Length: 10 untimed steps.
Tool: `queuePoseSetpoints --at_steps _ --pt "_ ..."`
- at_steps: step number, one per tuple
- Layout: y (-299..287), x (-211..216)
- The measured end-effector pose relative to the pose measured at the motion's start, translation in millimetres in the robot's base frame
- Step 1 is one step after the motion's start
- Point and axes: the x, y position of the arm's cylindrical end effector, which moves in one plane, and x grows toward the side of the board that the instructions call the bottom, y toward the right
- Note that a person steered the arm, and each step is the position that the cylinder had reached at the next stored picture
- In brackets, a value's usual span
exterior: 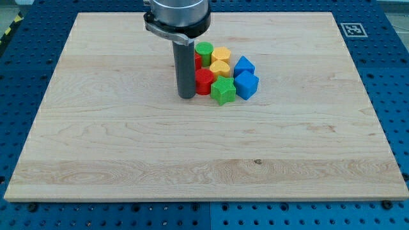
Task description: Separate the red blocks and the green circle from the group of blocks
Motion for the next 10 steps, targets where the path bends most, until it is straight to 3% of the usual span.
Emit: queuePoseSetpoints --at_steps 3,10 --pt "27.6 16.6" --pt "51.8 -48.1"
